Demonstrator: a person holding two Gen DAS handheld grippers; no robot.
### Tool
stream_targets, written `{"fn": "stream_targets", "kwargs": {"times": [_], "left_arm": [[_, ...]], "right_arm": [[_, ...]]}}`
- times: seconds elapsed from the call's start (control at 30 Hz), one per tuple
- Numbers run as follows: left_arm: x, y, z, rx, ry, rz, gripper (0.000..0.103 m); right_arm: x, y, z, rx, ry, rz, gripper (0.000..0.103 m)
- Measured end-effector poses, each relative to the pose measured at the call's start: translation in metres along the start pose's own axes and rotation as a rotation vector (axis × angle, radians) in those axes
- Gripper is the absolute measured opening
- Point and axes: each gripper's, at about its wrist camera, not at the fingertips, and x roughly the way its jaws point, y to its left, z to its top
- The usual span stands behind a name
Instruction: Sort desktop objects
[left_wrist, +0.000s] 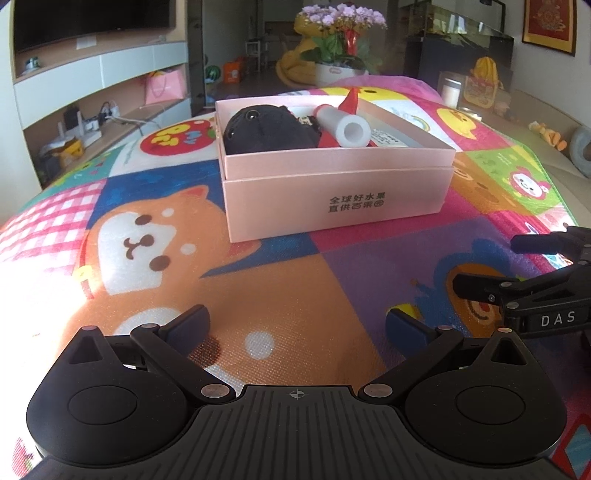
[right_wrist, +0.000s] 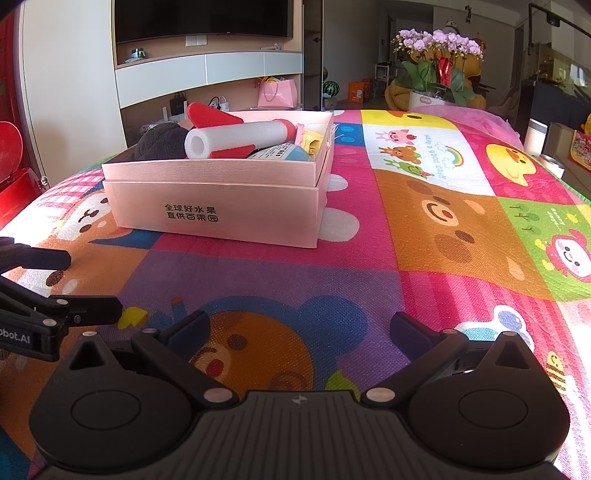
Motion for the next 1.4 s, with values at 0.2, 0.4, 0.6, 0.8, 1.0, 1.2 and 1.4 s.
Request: {"fn": "stream_targets", "kwargs": {"times": [0.2, 0.4, 0.6, 0.8, 1.0, 1.2, 1.4], "left_arm": [[-0.0006, -0.0038, -0.0012, -0.016, -0.007, 0.025, 0.103], [-0.0013, -0.0056, -0.0031, -0.019, -0.021, 0.035, 0.103], [-0.0013, -0.0057, -0.003, -0.019, -0.022, 0.035, 0.103], [-0.0013, -0.0053, -0.0032, -0.021, -0.021, 0.034, 0.103], [-0.0007, -0.0053, -0.0018, -0.021, -0.017, 0.033, 0.103], [0.0001, -0.0061, -0.0017, -0.021, -0.015, 0.037, 0.103], [0.0, -0.0061, -0.0018, -0.021, -0.016, 0.036, 0.103]], "right_arm": [[0.0001, 0.0001, 0.0001, 0.0, 0.0, 0.0, 0.103], [0.0, 0.0002, 0.0001, 0.0, 0.0, 0.0, 0.103], [-0.0003, 0.0002, 0.0, 0.0, 0.0, 0.0, 0.103], [-0.0003, 0.0003, 0.0, 0.0, 0.0, 0.0, 0.103], [-0.0003, 0.0002, 0.0, 0.0, 0.0, 0.0, 0.103], [-0.0004, 0.0003, 0.0, 0.0, 0.0, 0.0, 0.103], [-0.0006, 0.0002, 0.0, 0.0, 0.0, 0.0, 0.103]]}}
